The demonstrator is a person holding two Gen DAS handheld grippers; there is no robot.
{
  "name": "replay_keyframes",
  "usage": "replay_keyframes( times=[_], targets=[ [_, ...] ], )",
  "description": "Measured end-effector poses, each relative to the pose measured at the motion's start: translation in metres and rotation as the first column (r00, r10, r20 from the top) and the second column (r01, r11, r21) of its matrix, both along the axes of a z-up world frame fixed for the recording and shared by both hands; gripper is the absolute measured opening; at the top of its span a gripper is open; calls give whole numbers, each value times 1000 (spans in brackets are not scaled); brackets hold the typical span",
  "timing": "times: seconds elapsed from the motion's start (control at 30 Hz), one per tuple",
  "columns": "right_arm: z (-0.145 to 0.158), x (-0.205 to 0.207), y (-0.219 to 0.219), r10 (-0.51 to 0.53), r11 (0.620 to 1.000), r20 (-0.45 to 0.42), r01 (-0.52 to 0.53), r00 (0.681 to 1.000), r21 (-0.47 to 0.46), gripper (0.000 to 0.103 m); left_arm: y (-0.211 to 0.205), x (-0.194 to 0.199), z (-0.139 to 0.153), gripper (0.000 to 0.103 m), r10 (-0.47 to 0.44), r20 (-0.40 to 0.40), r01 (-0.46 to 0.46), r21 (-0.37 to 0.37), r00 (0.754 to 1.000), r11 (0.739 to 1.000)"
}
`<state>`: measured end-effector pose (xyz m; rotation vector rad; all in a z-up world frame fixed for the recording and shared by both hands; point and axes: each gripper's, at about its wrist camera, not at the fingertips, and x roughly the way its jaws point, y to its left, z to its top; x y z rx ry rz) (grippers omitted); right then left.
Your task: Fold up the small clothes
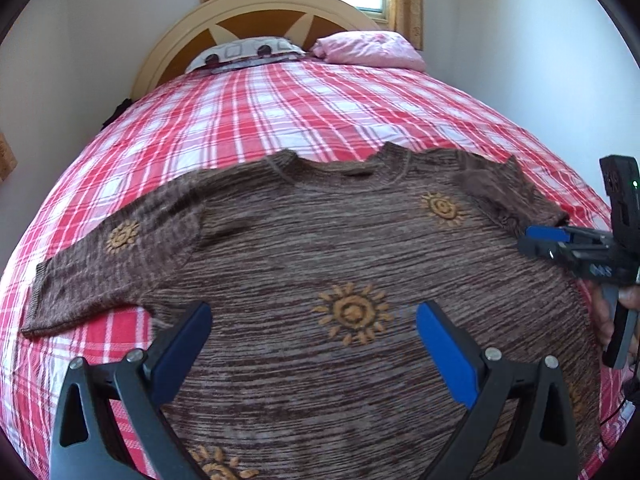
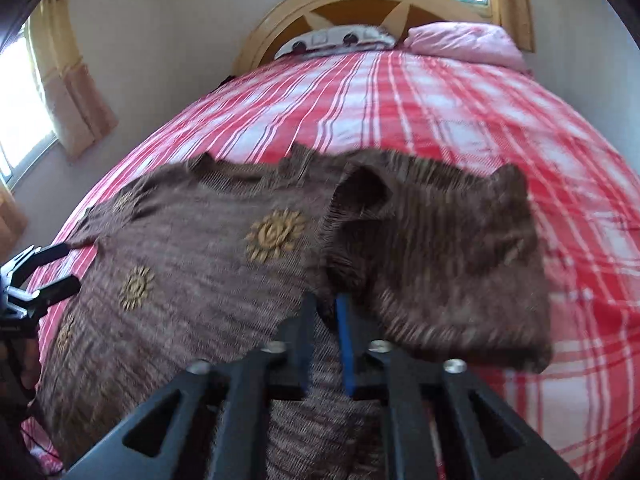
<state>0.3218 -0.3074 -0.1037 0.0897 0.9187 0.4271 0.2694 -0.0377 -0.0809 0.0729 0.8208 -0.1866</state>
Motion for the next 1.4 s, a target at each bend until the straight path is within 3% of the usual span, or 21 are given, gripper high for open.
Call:
replay_keyframes(
  times=[0.03, 0.17, 0.27, 0.4, 0.53, 0.73, 0.87, 0.93, 1.07, 1.13, 1.4],
  targets=[
    [1, -6, -3, 28, 999, 7, -28, 1000, 41, 67, -6, 2, 1, 103, -16, -5, 16, -3, 1000, 1000],
    [12, -28, -19, 25, 999, 105, -29, 994, 40, 67, -33, 12, 4, 95, -75, -20, 74, -36, 997, 997],
    [16, -33, -46, -81, 993, 146, 67, 986, 99, 67, -64, 26, 3, 86, -124, -54, 120, -71, 991, 990],
    [14, -33, -84, -248, 955, 135, 219, 959, 200, 67, -98, 45, 1, 80, -174, -108, 155, -166, 979, 974],
    [13, -36, -98, -332, 925, 141, 293, 932, 244, 68, -131, 69, -5, 72, -215, -163, 169, -255, 963, 952],
    [11, -46, -117, -410, 880, 153, 346, 899, 327, 68, -161, 99, -29, 58, -219, -253, 137, -303, 943, 943],
    [9, -46, -124, -419, 869, 139, 351, 897, 349, 68, -165, 102, -29, 57, -209, -243, 125, -322, 947, 938],
    [8, -44, -124, -420, 866, 127, 355, 899, 352, 68, -168, 102, -30, 46, -222, -237, 133, -339, 946, 931],
    [8, -45, -125, -437, 858, 128, 369, 890, 357, 68, -173, 101, -32, 12, -234, -239, 144, -342, 942, 928],
    [9, -46, -126, -443, 855, 129, 374, 887, 360, 68, -170, 102, -33, 11, -231, -245, 131, -365, 941, 922],
    [7, -45, -126, -438, 857, 124, 372, 890, 357, 69, -144, 93, 1, 11, -210, -159, 145, -343, 965, 928]
  ],
)
